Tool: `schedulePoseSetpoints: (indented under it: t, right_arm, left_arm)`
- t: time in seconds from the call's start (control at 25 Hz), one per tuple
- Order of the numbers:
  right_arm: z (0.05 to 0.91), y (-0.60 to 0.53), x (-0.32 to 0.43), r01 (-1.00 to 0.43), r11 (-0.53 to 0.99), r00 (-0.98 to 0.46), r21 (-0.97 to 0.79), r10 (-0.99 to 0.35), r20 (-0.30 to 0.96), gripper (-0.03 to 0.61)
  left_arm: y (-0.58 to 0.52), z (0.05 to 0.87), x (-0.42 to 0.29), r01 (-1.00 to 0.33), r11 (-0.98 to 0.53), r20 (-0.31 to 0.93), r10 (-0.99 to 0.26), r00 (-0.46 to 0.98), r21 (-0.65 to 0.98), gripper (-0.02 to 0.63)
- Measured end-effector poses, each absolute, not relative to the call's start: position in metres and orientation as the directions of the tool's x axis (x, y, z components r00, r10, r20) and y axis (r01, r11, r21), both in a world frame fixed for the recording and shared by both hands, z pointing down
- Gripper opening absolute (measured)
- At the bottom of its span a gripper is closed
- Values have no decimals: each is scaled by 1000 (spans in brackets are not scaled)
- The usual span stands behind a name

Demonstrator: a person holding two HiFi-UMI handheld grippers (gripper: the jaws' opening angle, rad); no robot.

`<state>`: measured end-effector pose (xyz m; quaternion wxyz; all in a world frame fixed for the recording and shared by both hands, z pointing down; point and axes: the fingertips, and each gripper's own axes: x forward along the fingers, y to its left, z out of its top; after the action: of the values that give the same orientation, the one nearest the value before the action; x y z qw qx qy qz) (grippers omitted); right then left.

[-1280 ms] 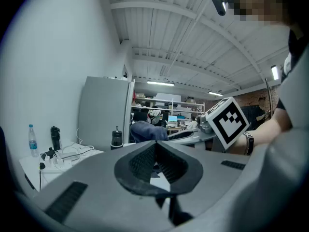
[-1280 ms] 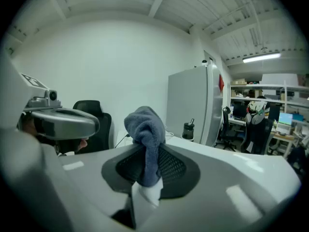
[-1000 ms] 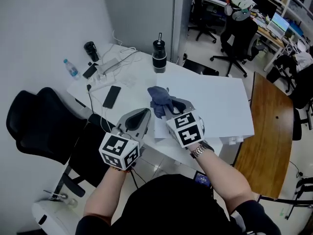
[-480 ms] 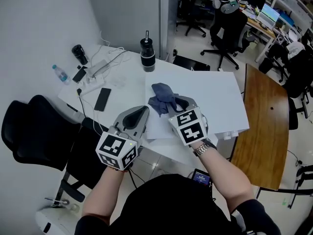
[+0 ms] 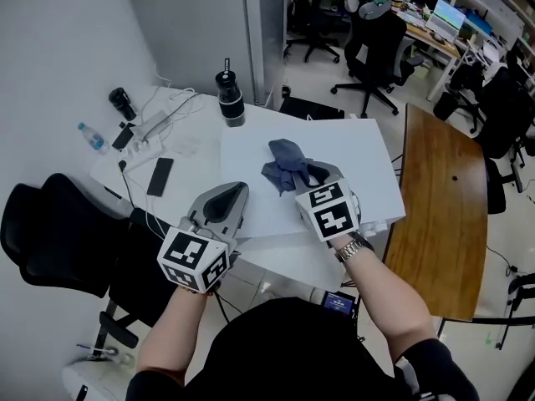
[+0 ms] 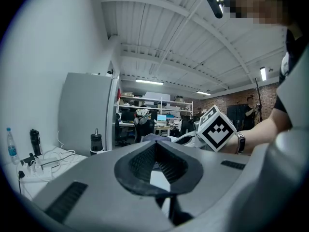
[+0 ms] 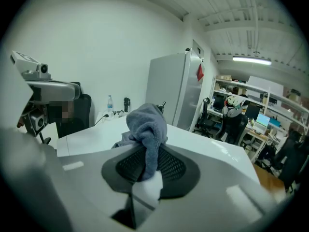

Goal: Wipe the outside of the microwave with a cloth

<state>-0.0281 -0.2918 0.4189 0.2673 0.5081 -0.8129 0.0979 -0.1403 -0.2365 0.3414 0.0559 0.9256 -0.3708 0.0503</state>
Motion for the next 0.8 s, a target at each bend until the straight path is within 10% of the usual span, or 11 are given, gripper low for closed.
schedulePoseSetpoints:
  t: [0.8]
  right_arm:
    - [414, -283, 134, -916, 391, -287, 93, -800, 527, 72]
  left_arm:
    - [-218, 333, -14, -672, -739, 165, -657, 735, 48, 6]
